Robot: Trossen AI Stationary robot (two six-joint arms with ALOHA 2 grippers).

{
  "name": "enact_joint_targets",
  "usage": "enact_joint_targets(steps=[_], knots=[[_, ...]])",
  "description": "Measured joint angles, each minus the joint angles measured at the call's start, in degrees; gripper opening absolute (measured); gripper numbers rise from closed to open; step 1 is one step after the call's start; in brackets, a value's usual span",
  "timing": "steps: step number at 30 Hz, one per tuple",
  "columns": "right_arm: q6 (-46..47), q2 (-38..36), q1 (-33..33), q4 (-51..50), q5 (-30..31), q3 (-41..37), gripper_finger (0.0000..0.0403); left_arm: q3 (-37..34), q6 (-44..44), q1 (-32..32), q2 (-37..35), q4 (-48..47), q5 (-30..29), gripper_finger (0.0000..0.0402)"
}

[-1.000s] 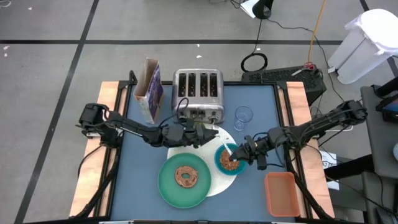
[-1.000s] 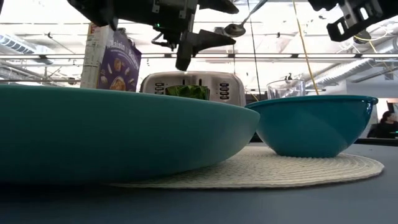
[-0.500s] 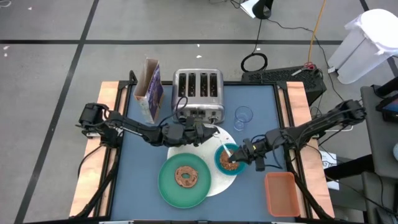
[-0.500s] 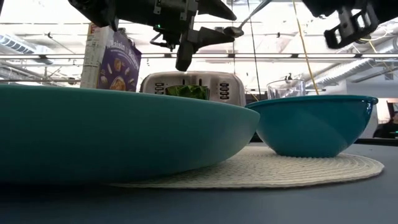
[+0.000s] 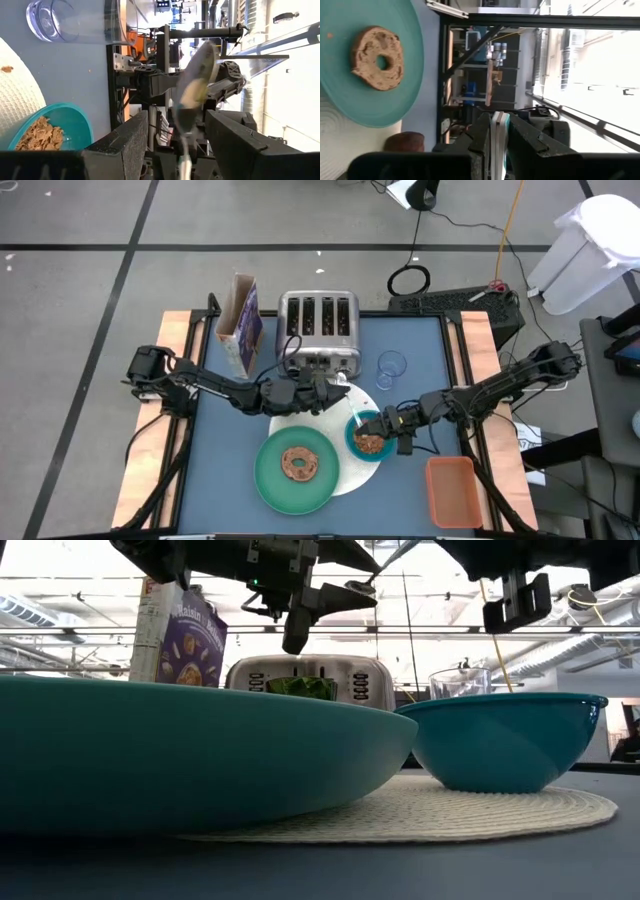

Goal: Arrange a breakfast setting
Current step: Put the blue spoon to the right of the blue bowl

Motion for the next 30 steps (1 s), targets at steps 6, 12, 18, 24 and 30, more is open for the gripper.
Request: enact_joint_targets(steps=[6, 12, 18, 24, 30], knots=[[-0.6, 1.6, 0.0, 0.0, 0.0, 0.0, 0.0045, 0.0, 0.0, 0.0, 0.0, 0.0, 0.0, 0.0202], [-2.0, 1.8, -0.1, 0.0, 0.1, 0.0, 0.0045, 0.0, 0.1, 0.0, 0.0, 0.0, 0.1, 0.0199], [-2.0, 1.8, -0.1, 0.0, 0.1, 0.0, 0.0045, 0.0, 0.1, 0.0, 0.0, 0.0, 0.3, 0.0148], [-1.9, 1.8, -0.1, 0.0, 0.1, 0.0, 0.0045, 0.0, 0.1, 0.0, 0.0, 0.0, 0.3, 0.0095], [-1.9, 1.7, -0.1, 0.0, 0.1, 0.0, 0.0045, 0.0, 0.1, 0.0, 0.0, -0.1, 0.3, 0.0064]])
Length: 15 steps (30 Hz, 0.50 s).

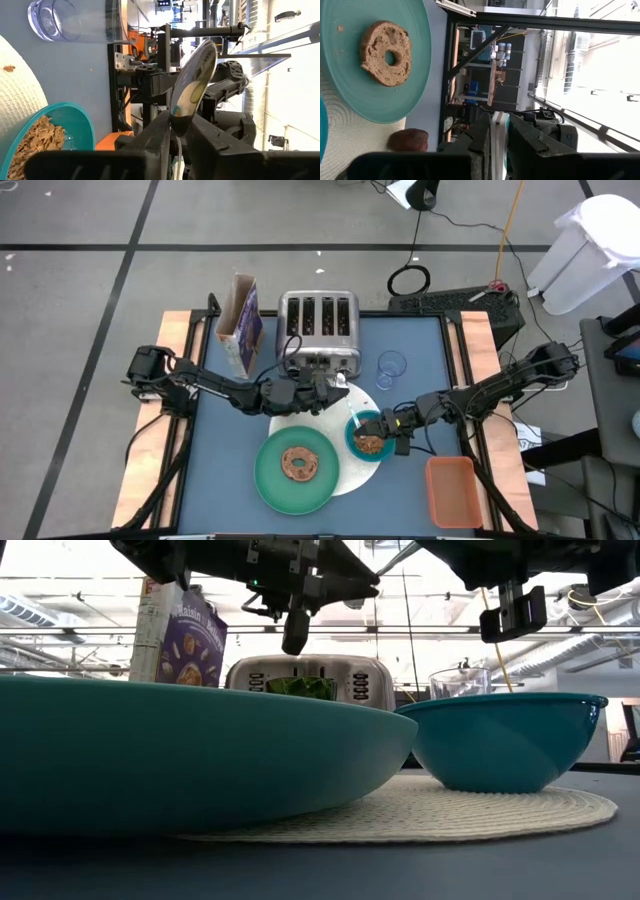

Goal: Arrange a breakfast setting
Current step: Put the blue spoon to the right of the blue bowl

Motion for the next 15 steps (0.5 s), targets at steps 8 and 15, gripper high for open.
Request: enact_joint_targets(steps=[8, 15], knots=[[1.4, 0.0, 0.0, -0.5, 0.0, 0.0, 0.0045, 0.0, -0.5, 0.0, 0.0, 0.2, 0.1, 0.0020], [1.8, 0.0, 0.0, -0.7, 0.0, 0.0, 0.0045, 0.0, -0.5, 0.0, -0.1, 0.4, 0.2, 0.0011]])
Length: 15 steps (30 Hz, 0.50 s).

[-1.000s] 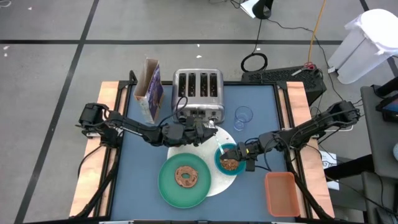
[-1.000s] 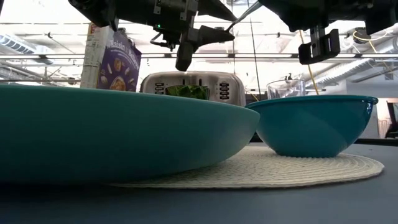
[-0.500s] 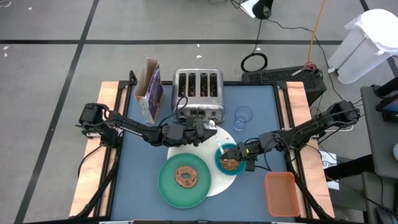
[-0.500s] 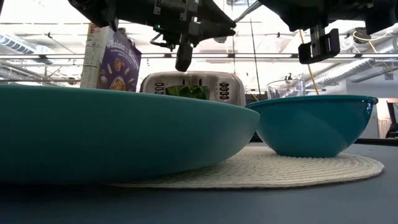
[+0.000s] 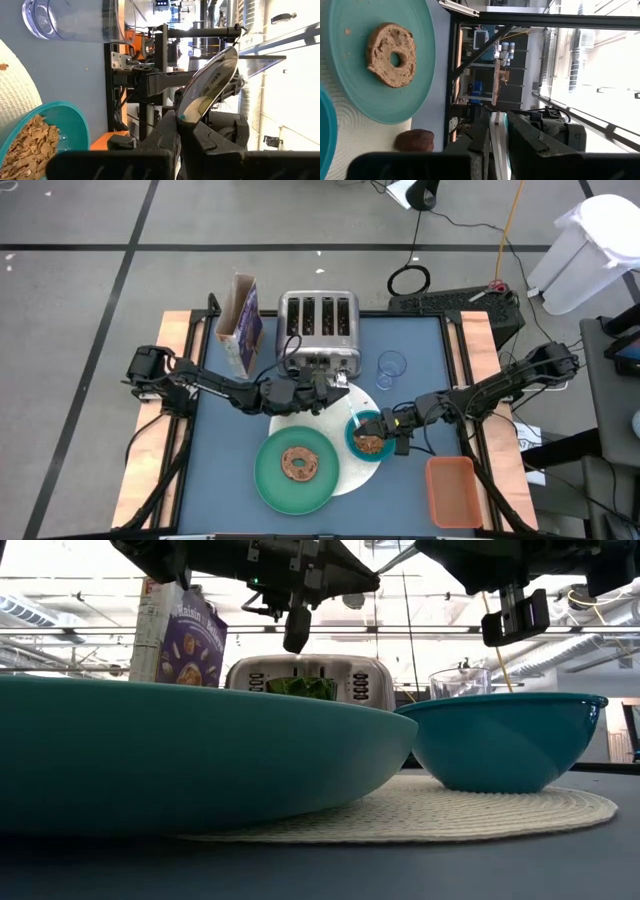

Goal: Arrange a breakfast setting
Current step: Put the blue spoon to the right of the blue bowl

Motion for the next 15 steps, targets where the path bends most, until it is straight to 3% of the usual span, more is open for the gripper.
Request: enact_joint_targets(steps=[8, 15], knots=[[1.9, 0.0, 0.0, 0.1, 0.0, 0.0, 0.0050, 0.0, 0.2, 0.0, 0.0, -0.1, 0.0, 0.0010], [13.5, 0.0, 0.0, 0.2, 0.1, 0.0, 0.0100, 0.0, 0.5, 0.0, 0.0, 0.0, -0.1, 0.0009]])
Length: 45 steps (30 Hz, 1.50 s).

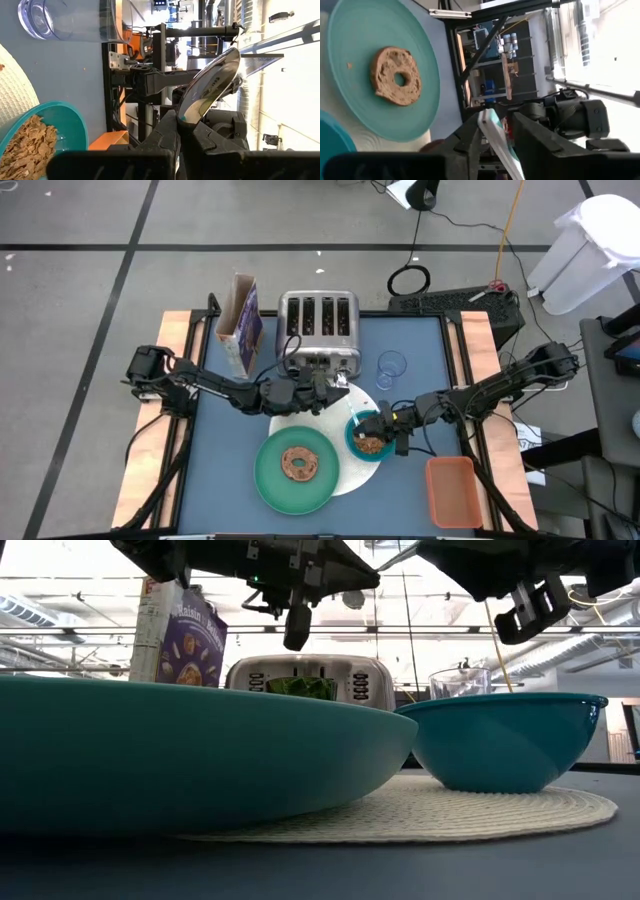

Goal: Arrange a breakfast setting
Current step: Put the blue spoon to the right of the blue bowl

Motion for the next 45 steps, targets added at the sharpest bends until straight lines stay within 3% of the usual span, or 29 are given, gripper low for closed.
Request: enact_joint_targets(steps=[11, 32, 42, 45], knots=[[9.9, 0.0, 0.0, 0.1, -0.1, 0.0, 0.0184, 0.0, 1.6, 0.0, 0.0, -0.2, 0.0, 0.0009], [52.3, -1.3, 0.0, 0.5, -0.1, 0.0, 0.0190, -0.1, 14.6, 0.9, 0.2, 1.8, -0.3, 0.0007], [67.6, -15.1, -0.2, -3.9, 0.3, 0.0, 0.0190, -0.1, 26.7, 0.6, 0.2, 3.0, -0.1, 0.0007], [75.8, -19.2, -1.1, -8.8, 3.9, 0.0, 0.0190, -0.1, 30.5, 0.3, 0.2, 3.0, -0.1, 0.0007]])
